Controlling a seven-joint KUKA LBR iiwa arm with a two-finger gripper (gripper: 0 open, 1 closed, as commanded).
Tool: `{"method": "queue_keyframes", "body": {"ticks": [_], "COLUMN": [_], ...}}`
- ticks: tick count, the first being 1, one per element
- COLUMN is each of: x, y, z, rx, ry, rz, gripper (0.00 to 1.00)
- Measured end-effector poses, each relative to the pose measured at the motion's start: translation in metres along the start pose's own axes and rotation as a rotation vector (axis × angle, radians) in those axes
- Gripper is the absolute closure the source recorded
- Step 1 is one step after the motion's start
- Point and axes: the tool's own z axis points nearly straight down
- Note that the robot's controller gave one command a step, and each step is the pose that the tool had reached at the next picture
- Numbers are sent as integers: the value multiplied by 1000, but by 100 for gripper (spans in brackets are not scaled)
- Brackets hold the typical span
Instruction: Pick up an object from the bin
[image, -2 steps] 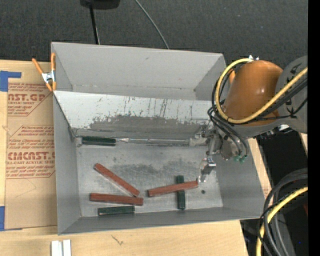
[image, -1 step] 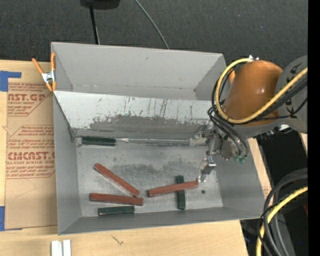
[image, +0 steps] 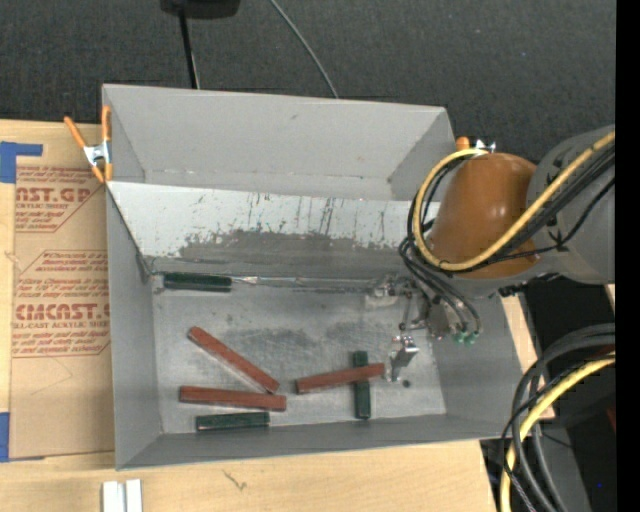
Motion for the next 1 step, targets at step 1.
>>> {"method": "queue_keyframes", "body": {"ticks": [1], "x": [-11], "y": [1], "z": [70], "rx": [2], "ry": [-17], "rz": [0], "gripper": [100]}}
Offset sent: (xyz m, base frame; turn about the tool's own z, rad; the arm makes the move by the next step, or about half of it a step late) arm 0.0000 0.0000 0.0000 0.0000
